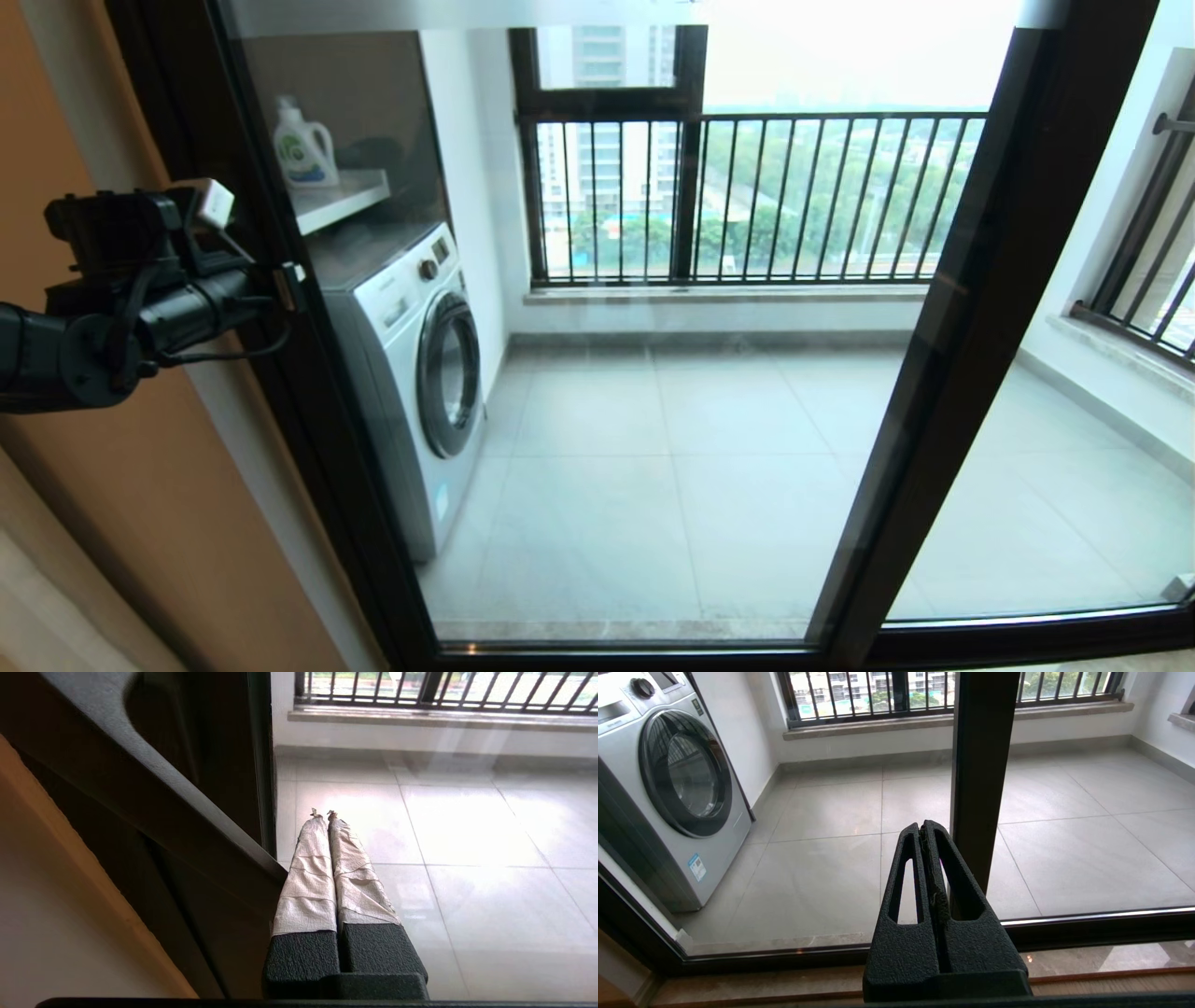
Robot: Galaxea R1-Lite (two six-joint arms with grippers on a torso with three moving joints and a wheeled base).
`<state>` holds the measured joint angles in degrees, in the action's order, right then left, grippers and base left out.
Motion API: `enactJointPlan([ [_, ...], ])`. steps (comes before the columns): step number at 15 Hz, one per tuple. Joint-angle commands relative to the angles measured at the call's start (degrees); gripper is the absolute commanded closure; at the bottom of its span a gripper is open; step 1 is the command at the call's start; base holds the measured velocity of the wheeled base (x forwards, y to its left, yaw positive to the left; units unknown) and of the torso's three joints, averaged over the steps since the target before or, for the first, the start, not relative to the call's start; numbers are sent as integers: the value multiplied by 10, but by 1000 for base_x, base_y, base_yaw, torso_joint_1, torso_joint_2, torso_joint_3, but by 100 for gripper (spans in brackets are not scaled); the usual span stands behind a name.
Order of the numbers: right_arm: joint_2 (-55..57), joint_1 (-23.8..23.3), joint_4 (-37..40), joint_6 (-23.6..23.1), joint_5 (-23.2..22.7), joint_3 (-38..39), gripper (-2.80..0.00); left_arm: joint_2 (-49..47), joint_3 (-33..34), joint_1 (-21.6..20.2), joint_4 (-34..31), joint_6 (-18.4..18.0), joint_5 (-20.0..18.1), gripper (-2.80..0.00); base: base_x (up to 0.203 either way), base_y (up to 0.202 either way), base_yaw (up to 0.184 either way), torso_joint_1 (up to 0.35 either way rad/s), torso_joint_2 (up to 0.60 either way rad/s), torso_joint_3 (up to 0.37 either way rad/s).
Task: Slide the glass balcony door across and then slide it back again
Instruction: Open the slid door
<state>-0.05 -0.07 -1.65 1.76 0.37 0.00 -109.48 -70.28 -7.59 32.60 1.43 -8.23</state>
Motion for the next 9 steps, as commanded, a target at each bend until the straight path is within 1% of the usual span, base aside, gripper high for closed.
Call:
enactJointPlan([
  [1, 0, 0, 0, 0, 0, 6, 0, -2, -4, -1, 6, 0, 1, 0, 0, 0, 0, 0, 0, 0],
  [5, 0, 0, 0, 0, 0, 6, 0, -1, -3, -7, 6, 1, 2, 0, 0, 0, 0, 0, 0, 0],
  [8, 0, 0, 0, 0, 0, 6, 0, -2, 17, -26, 9, 2, 2, 0, 0, 0, 0, 0, 0, 0],
  [9, 0, 0, 0, 0, 0, 6, 0, -8, 25, -34, 25, 2, 0, 0, 0, 0, 0, 0, 0, 0],
])
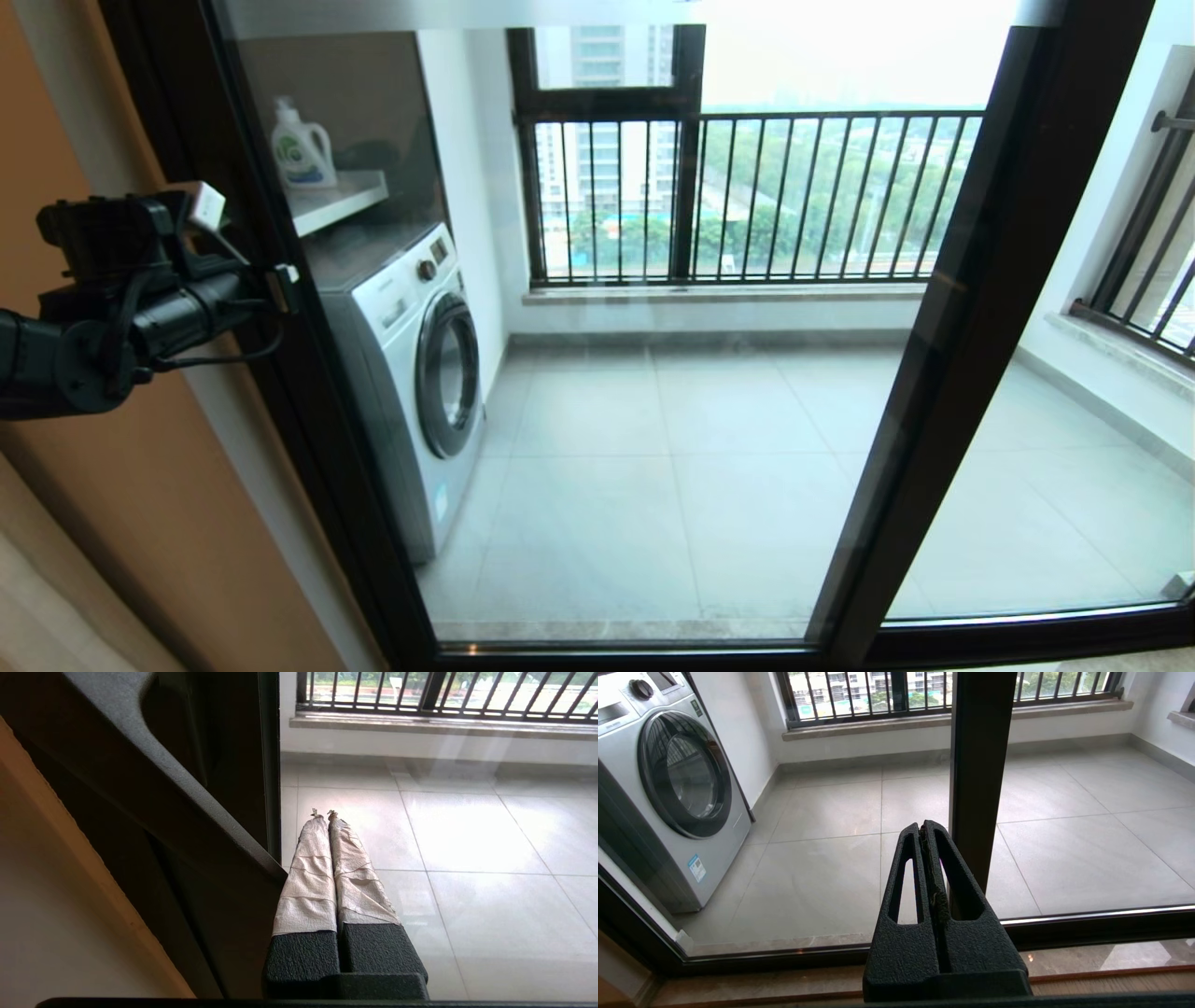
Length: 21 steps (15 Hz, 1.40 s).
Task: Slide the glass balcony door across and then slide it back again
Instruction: Open the slid door
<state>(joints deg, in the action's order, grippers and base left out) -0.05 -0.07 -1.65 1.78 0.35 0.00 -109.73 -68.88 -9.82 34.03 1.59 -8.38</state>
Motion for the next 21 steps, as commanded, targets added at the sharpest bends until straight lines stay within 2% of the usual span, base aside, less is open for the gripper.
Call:
enactJointPlan([
  [1, 0, 0, 0, 0, 0, 7, 0, -13, 18, -18, 35, 1, 2, 0, 0, 0, 0, 0, 0, 0],
  [3, 0, 0, 0, 1, 0, 6, 0, -26, 38, -33, 105, 0, 3, 0, 0, 0, 0, 0, 0, 0],
  [4, 0, 0, 0, 0, 0, 6, 0, -27, 46, -38, 110, 0, 2, 0, 0, 0, 0, 0, 0, 0],
  [13, 0, 0, 0, 0, 0, 6, 0, -3, 60, -42, 112, 1, -1, 0, 0, 0, 0, 0, 0, 0],
  [21, 0, 0, 0, 0, 0, 6, 0, 126, 157, -19, 114, 0, -5, 0, 0, 0, 0, 0, 0, 0],
])
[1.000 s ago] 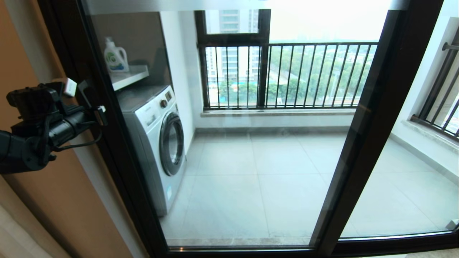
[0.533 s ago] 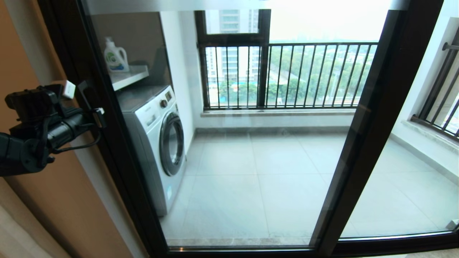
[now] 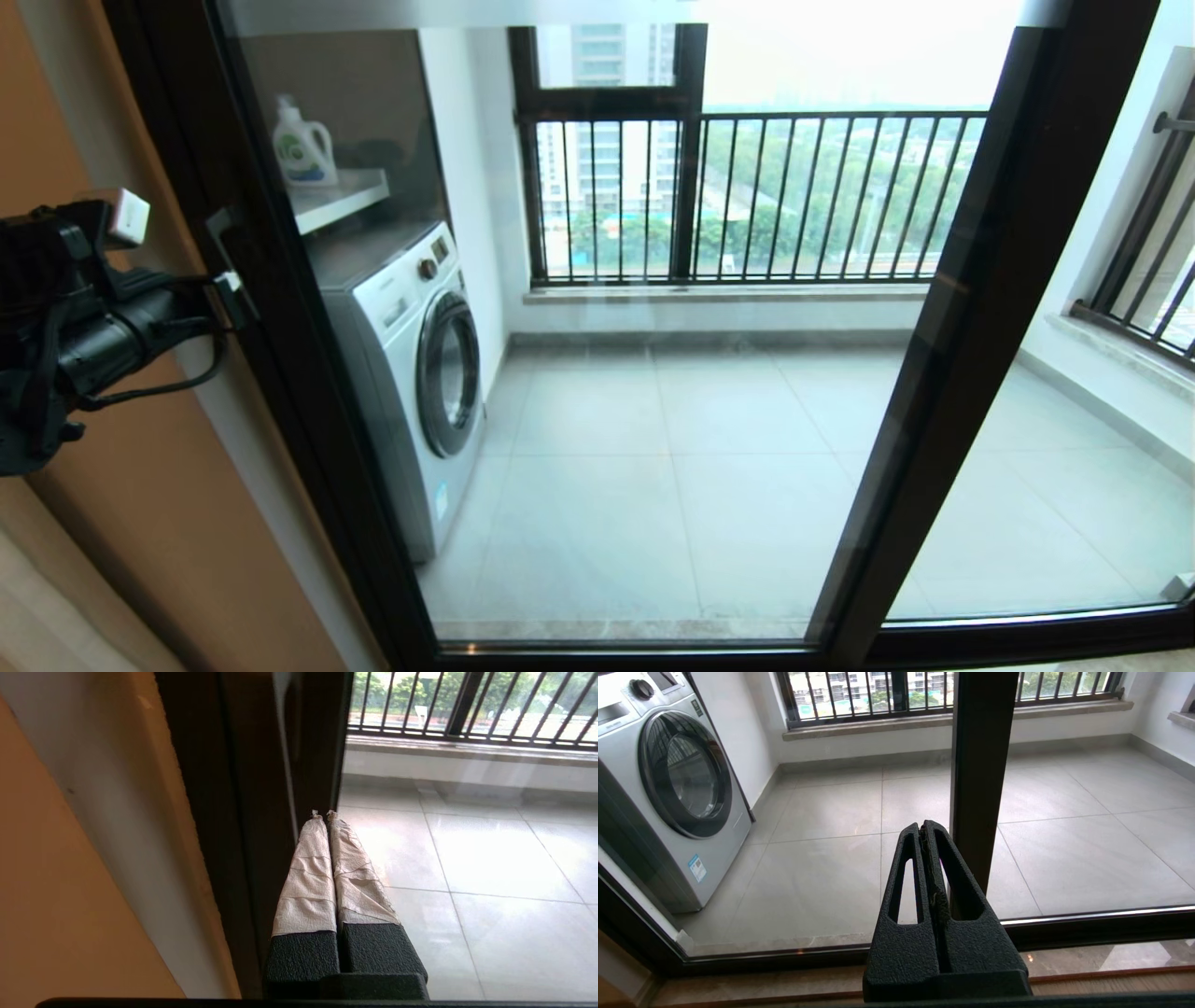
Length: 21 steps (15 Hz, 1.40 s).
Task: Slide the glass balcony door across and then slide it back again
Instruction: Open the slid door
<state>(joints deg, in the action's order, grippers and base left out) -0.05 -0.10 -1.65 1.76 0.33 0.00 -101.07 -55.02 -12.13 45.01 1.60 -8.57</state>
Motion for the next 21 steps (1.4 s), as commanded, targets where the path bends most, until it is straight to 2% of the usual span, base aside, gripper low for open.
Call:
enactJointPlan([
  [1, 0, 0, 0, 0, 0, 6, 0, 40, 17, 5, 5, -1, -2, 0, 0, 0, 0, 0, 0, 0],
  [3, 0, 0, 0, 0, 0, 6, 0, 22, 0, 2, 4, -3, -1, 0, 0, 0, 0, 0, 0, 0],
  [6, 0, 0, 0, 0, 0, 6, 0, -8, -49, -29, 1, -10, -1, 0, 0, 0, 0, 0, 0, 0],
  [8, 0, 0, 0, 0, 0, 6, 0, -17, -54, -54, 1, -10, -5, 0, 0, 0, 0, 0, 0, 0],
  [10, 0, 0, 0, 0, 0, 6, 0, -11, -51, -58, 1, -9, -24, 0, 0, 0, 0, 0, 0, 0],
  [17, 0, 0, 0, 0, 0, 7, 0, 44, 5, 25, 0, -6, -24, 0, 0, 0, 0, 0, 0, 0],
  [21, 0, 0, 0, 0, 0, 6, 0, 0, -4, 37, 3, -7, -21, 0, 0, 0, 0, 0, 0, 0],
])
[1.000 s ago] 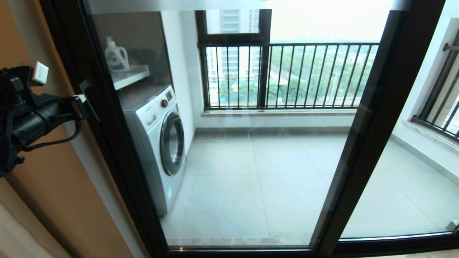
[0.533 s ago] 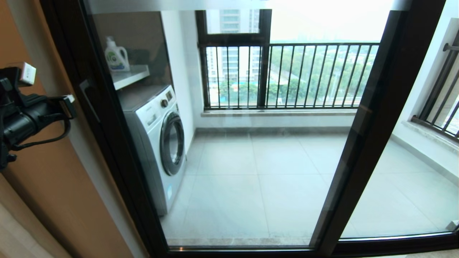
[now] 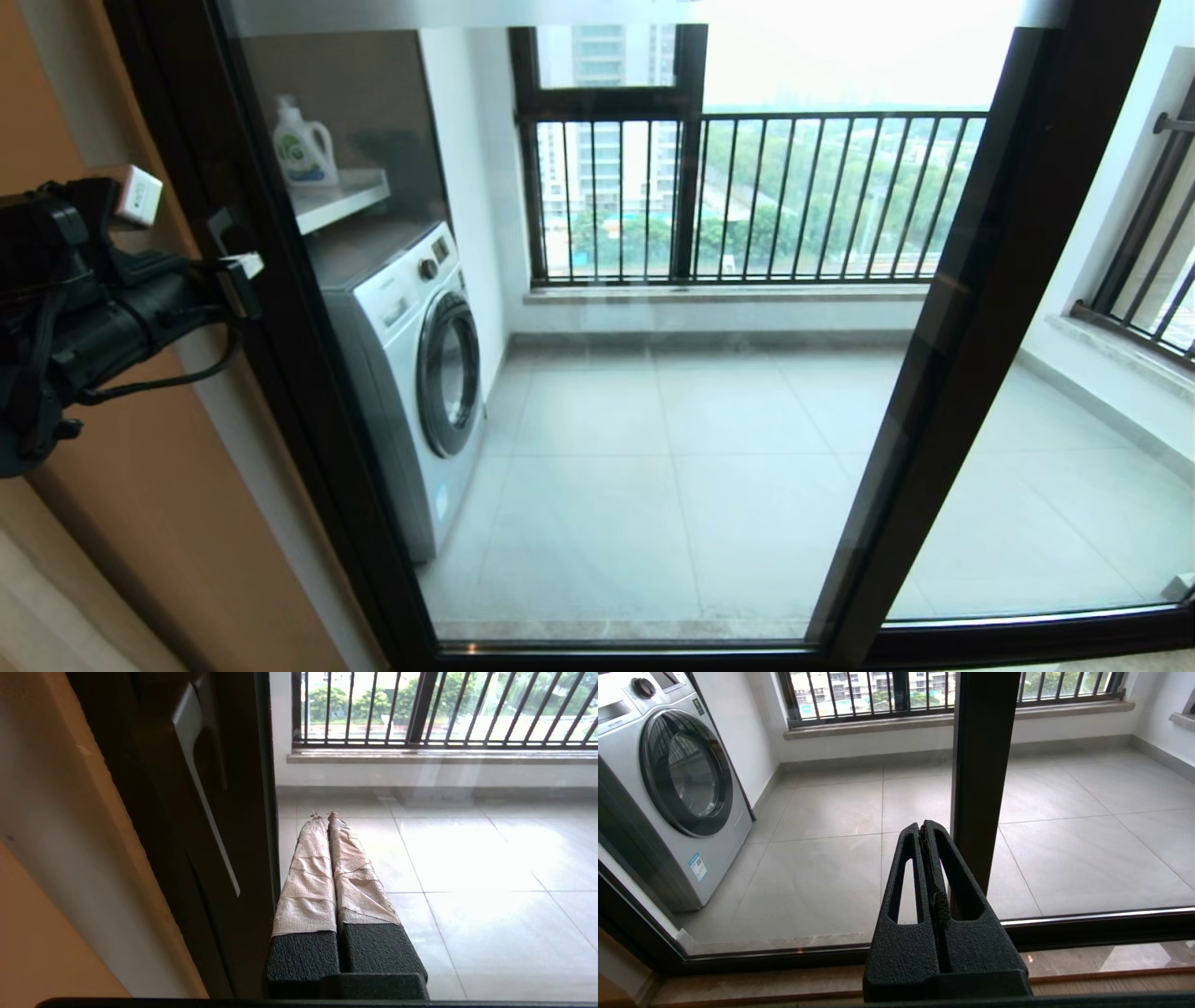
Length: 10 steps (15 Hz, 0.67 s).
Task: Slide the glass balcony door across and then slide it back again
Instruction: Open the slid door
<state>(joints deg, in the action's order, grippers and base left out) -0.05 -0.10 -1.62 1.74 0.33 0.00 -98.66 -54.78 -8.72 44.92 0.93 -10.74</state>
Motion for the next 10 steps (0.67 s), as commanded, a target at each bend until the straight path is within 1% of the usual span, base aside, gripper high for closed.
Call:
enactJointPlan([
  [1, 0, 0, 0, 0, 0, 6, 0, -41, -17, 4, 5, 0, 3, 0, 0, 0, 0, 0, 0, 0],
  [3, 0, 0, 0, 0, 0, 6, 0, -65, -35, 3, 6, 0, 6, 0, 0, 0, 0, 0, 0, 0],
  [6, 0, 0, 0, 0, 0, 7, 0, -102, -52, 0, 7, -2, 26, 0, 0, 0, 0, 0, 0, 0],
  [10, 0, 0, 0, 0, 0, 7, 0, -119, -58, -23, 16, -3, 33, 0, 0, 0, 0, 0, 0, 0],
])
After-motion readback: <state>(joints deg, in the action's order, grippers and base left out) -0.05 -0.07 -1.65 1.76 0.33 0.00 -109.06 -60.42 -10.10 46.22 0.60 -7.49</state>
